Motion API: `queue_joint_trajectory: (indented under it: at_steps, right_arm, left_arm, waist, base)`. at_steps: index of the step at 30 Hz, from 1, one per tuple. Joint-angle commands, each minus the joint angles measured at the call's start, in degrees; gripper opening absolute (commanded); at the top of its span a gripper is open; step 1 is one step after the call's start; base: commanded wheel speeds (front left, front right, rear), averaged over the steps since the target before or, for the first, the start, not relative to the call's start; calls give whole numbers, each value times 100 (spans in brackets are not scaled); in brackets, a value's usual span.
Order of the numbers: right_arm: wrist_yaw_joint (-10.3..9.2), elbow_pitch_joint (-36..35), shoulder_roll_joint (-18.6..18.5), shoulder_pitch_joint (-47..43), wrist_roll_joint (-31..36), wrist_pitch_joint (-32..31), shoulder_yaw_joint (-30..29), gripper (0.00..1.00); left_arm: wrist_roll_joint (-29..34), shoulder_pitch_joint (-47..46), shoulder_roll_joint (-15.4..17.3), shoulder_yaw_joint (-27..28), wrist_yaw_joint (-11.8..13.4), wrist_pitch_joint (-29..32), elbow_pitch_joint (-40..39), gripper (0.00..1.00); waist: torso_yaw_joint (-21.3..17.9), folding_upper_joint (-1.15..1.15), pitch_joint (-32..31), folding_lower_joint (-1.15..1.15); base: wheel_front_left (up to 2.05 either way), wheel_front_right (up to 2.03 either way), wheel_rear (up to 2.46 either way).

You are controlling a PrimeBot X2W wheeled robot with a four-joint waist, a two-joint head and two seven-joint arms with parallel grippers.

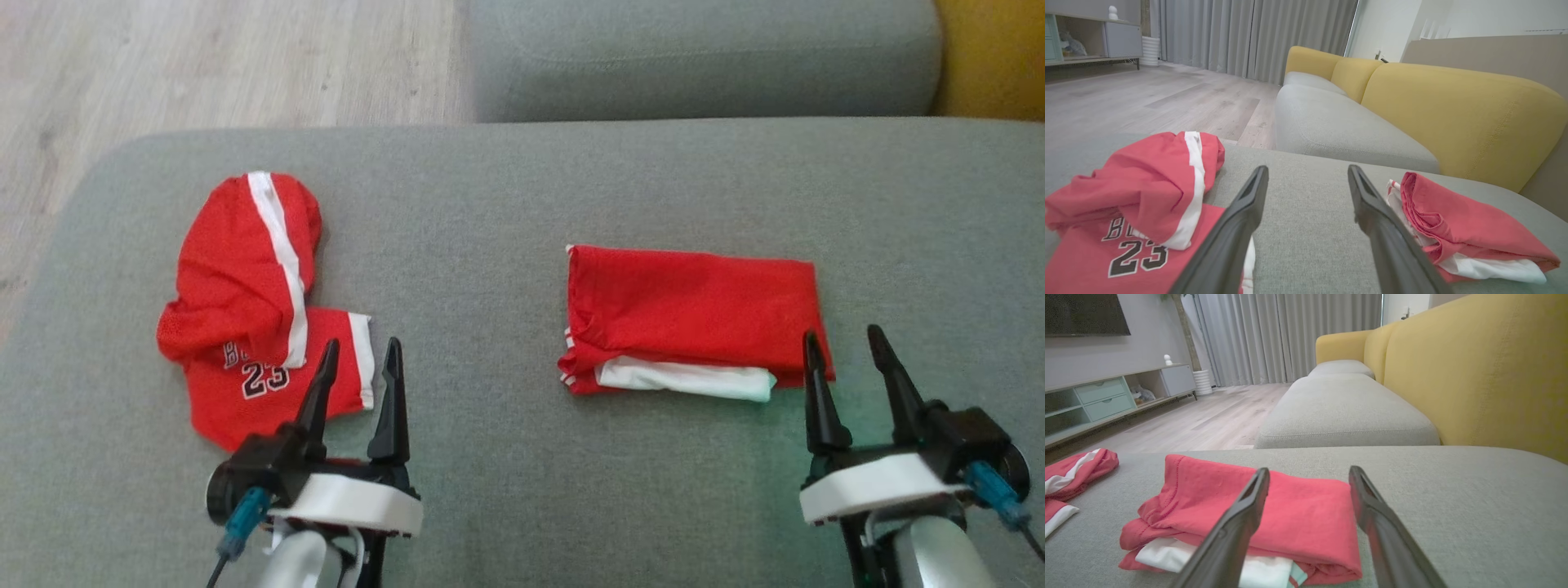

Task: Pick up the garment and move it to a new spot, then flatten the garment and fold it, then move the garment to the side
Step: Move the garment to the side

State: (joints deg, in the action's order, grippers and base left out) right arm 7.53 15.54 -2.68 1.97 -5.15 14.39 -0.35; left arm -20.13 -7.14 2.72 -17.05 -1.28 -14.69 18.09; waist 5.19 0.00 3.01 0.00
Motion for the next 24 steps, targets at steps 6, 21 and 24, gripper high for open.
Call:
queue_joint_trajectory:
  at_steps: [6, 21, 24]
  right_arm:
    - [-4, -9, -20, 905, 267, -19, 425, 0]
    - [-4, 2268, -20, 2631, 124, -534, 1519, 0]
    - [-4, 2690, -20, 2790, 150, -578, 1515, 0]
  left_arm:
    - [-49, -594, 16, 75, -41, -30, -285, 100]
    - [-228, -999, 16, -117, -90, -30, -198, 100]
    - [-257, -1001, 16, -132, -77, -30, -194, 100]
  waist:
    - [319, 0, 607, 0]
    - [998, 0, 1126, 0]
    - [1027, 0, 1123, 0]
  base:
    - [0, 0, 0]
    - [0, 0, 0]
    - [0, 0, 0]
